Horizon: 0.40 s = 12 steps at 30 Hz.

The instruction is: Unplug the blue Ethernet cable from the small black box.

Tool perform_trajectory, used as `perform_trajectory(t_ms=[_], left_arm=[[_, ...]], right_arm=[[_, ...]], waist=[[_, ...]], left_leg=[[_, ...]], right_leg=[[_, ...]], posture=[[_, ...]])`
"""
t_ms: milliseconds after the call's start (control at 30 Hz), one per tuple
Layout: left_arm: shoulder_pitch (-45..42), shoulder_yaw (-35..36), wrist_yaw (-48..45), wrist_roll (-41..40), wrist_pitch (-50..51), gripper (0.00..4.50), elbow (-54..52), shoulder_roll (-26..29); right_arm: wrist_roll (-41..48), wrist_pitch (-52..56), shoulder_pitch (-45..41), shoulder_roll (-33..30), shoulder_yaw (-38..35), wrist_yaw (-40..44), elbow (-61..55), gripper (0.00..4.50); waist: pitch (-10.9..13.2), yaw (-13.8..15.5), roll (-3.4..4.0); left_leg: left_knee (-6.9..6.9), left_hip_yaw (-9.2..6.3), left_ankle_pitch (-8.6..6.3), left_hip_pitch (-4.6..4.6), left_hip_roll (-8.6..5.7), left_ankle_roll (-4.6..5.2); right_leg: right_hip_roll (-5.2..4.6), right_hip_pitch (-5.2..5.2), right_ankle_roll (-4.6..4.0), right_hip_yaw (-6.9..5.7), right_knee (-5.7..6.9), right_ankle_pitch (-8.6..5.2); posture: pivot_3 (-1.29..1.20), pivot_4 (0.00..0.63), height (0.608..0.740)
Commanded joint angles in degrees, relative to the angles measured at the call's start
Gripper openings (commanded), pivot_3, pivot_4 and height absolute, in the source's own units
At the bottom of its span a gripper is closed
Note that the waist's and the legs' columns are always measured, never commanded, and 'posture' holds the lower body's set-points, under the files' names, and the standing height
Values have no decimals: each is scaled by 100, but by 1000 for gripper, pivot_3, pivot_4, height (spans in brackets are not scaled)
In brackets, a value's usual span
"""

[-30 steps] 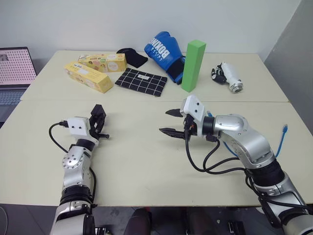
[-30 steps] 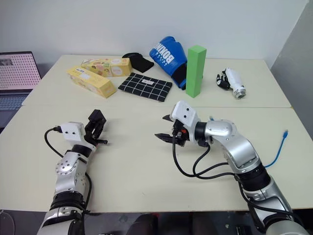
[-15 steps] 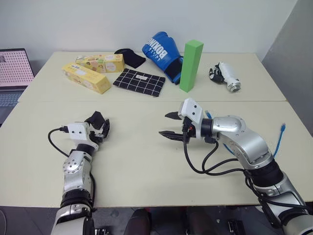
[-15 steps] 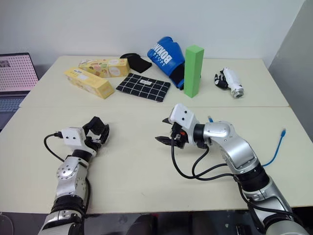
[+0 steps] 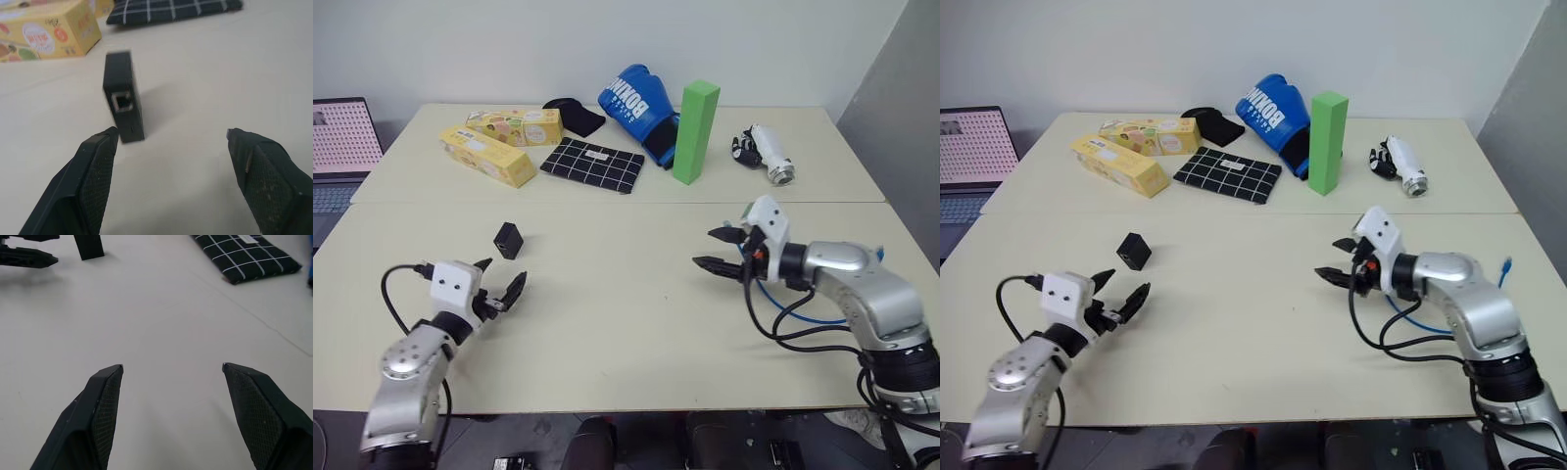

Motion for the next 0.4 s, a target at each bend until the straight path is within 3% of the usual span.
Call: perform_trajectory(t_ms=[33,200,400], left_arm=[[171,423,-510,-443,447,3760,-538,482],[34,842,-980,-791,1022,3760,-406,1164],[24,1095,-1452,-918,1117,3760,-335,1478]], right_arm=[[126,-79,17,-380,-388,268,106,3440],[105,-181,22,-811,-570,481,379,3440],[180,-146,-24,-890,-584,570,374,3440]], waist=[[0,-4,0],[1,-3,1],[2,-6,2]], left_leg=[[-2,3,0,2,1,0],[-2,9,0,0,1,0],[-4,11,0,1,3,1]], right_leg=[[0,0,0,2,0,0],[1,-1,0,2,-4,0],[1,-1,0,7,-6,0]], posture=[[0,150,740],[0,150,740],[0,150,740]])
